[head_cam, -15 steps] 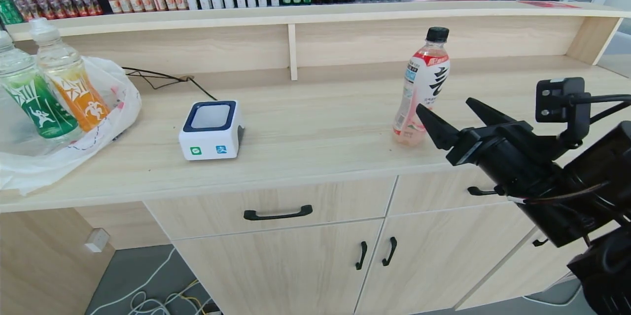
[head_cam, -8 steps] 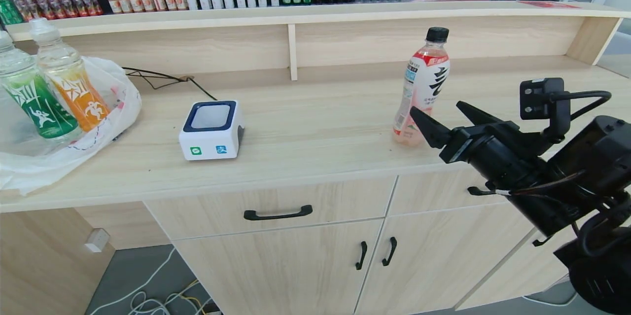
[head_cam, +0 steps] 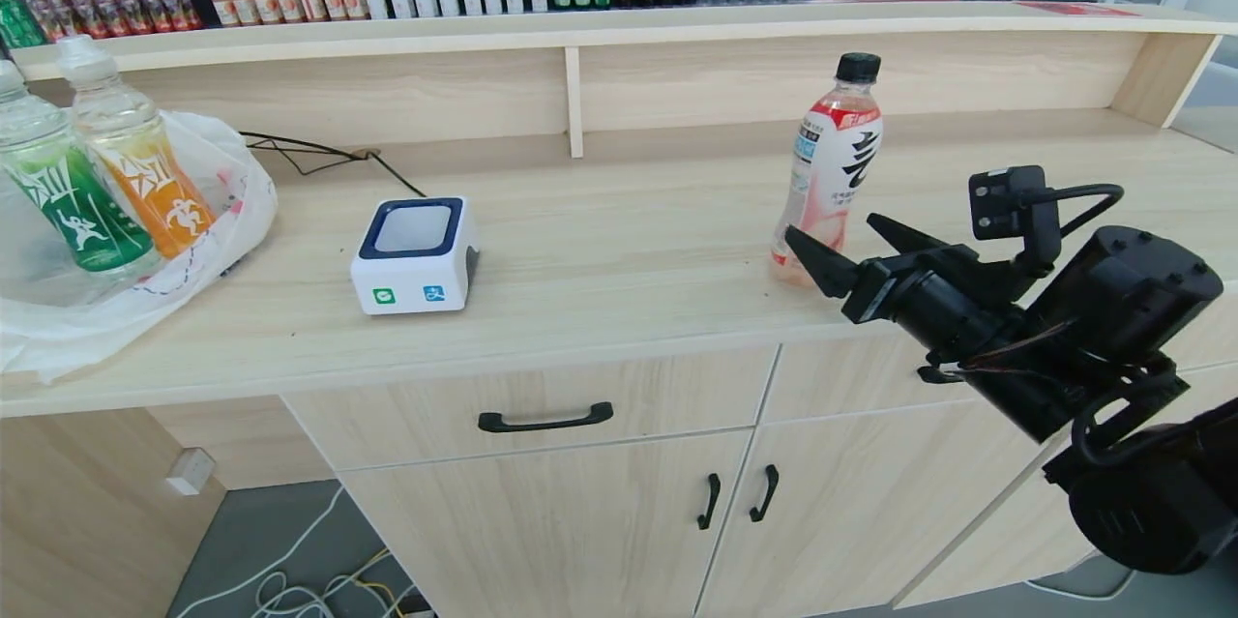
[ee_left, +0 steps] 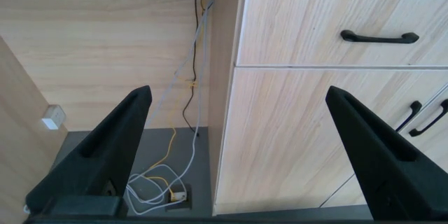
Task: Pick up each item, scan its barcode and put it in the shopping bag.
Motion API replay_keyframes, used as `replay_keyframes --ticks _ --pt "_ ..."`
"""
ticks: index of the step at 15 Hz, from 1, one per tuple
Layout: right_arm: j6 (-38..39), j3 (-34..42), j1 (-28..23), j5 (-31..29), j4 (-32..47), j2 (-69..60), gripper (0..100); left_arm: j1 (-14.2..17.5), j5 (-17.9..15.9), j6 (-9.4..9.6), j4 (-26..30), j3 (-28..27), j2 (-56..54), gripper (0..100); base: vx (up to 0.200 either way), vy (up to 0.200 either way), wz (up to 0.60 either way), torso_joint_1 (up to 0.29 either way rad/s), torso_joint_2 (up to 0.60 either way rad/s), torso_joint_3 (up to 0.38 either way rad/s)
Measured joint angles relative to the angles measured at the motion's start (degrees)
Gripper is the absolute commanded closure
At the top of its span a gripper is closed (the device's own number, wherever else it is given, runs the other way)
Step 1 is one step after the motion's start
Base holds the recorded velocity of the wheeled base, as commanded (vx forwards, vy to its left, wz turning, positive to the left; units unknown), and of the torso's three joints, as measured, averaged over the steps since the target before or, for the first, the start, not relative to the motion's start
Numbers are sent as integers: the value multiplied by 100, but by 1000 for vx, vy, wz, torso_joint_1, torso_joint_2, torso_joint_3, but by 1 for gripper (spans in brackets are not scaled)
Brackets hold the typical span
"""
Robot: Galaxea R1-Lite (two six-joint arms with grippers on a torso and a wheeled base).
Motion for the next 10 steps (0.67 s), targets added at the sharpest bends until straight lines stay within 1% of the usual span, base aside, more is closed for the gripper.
replay_keyframes --ticks 4,6,10 --pt "-2 -813 -190 96 607 243 0 0 0 -2 0 0 0 0 0 0 0 0 0 0" --pt "-2 -1161 -215 123 788 343 0 2 0 -2 0 0 0 0 0 0 0 0 0 0" --pt "-5 -1692 -239 305 1401 441 0 0 0 -2 0 0 0 0 0 0 0 0 0 0"
